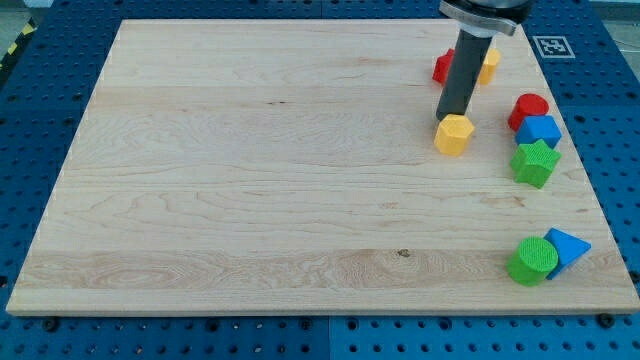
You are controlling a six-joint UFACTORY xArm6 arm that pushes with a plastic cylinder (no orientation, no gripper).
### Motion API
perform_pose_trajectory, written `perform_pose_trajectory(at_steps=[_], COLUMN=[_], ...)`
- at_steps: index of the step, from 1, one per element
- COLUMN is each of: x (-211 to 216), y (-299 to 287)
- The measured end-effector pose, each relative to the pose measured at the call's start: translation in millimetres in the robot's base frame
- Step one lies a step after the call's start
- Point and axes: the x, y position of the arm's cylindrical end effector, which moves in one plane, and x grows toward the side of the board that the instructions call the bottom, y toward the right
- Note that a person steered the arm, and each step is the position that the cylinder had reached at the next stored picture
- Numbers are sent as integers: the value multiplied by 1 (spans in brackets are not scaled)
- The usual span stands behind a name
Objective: Push the yellow hexagon close to the blue cube
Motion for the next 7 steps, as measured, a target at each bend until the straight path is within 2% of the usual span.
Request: perform_pose_trajectory(at_steps=[1,2,5,7], x=[-14,-7,12,46], y=[-27,-53,-53,11])
